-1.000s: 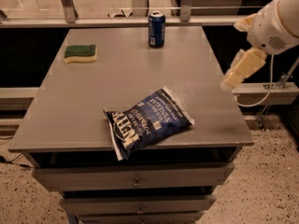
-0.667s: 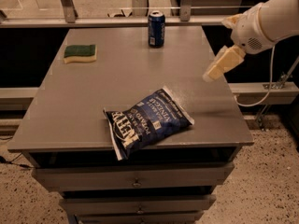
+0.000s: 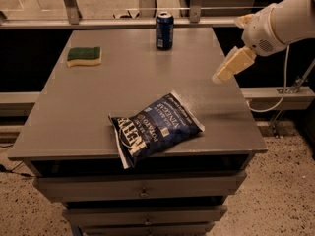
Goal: Pick pepsi can
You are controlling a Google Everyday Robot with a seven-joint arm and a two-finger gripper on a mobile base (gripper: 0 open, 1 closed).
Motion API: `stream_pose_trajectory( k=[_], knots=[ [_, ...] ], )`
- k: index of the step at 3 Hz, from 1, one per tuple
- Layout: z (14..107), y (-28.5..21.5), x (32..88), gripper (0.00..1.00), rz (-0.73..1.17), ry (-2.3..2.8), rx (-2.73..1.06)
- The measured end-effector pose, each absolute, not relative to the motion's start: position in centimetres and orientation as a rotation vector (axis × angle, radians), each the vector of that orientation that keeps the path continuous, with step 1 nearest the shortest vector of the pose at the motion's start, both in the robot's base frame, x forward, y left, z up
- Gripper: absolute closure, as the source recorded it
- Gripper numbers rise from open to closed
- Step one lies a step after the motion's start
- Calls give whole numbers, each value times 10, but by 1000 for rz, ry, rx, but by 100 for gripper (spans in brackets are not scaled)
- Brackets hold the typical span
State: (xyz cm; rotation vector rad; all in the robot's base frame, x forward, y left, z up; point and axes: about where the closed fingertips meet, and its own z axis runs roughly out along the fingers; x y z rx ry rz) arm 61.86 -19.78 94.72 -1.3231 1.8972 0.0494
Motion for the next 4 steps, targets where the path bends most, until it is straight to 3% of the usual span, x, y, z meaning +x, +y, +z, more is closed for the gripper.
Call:
stream_pose_trajectory(
  k=[4],
  knots=[
    [913, -105, 766, 0, 331, 1742, -1026]
  ],
)
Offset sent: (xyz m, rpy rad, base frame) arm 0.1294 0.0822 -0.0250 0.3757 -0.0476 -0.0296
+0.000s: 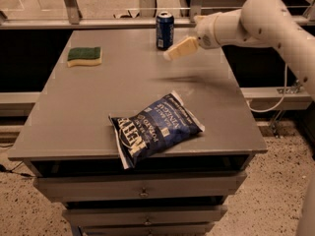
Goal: Pick pepsi can
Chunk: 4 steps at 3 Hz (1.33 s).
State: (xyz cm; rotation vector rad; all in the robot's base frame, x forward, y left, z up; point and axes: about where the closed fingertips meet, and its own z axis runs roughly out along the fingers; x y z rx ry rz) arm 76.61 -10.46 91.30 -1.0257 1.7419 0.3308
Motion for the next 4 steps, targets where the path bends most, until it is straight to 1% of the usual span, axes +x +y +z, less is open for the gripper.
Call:
stream_pose_trajectory(
  k=[1, 2, 4],
  knots=[
    [904, -94, 799, 0, 350, 1717, -961],
    [897, -89, 843, 0, 366, 1677, -856],
    [885, -86, 881, 0, 406, 1670, -765]
  ],
)
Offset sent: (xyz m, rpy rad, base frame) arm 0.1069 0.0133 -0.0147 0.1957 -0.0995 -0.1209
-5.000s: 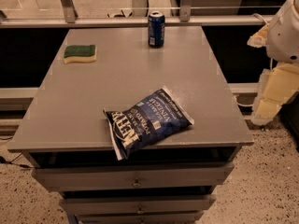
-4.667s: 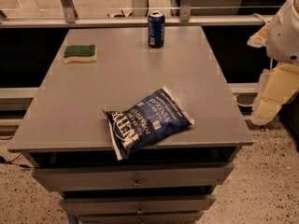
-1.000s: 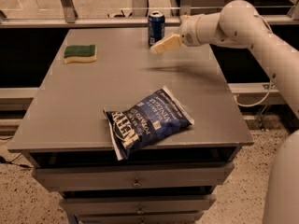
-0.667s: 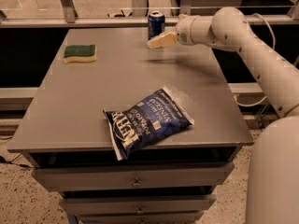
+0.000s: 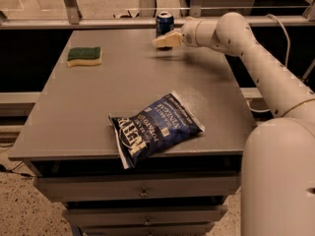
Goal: Pick pepsi can
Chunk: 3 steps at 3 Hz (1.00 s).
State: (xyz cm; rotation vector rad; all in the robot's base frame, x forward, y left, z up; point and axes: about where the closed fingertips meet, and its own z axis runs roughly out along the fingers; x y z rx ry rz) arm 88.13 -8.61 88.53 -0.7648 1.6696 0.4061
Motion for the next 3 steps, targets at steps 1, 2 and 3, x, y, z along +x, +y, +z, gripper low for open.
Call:
stream_pose_trajectory(
  k=[1, 2, 3],
  knots=[
    [880, -78, 887, 17, 464, 1690, -761],
    [881, -73, 881, 40, 534, 1701, -769],
    [889, -70, 869, 64, 607, 1692, -782]
  ],
)
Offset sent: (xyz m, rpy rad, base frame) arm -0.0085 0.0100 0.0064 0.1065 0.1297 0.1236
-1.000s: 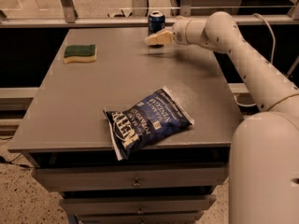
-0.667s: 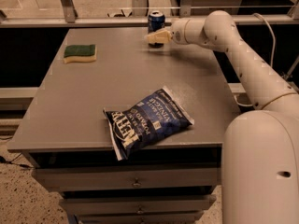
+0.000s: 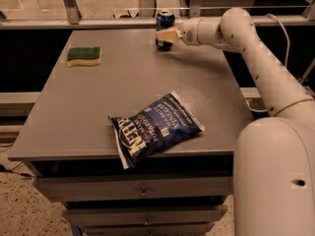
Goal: Pick pepsi can
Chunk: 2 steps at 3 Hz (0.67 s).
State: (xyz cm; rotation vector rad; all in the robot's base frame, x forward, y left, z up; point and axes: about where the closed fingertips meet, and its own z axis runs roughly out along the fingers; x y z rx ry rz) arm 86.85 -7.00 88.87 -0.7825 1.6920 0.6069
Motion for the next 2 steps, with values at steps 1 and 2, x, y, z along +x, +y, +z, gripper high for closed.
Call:
stream_pose_trajectory(
  k=[1, 2],
  knots=[
    [900, -70, 854, 87, 660, 1668, -794],
    [930, -81, 811, 100, 726, 1589, -842]
  ],
)
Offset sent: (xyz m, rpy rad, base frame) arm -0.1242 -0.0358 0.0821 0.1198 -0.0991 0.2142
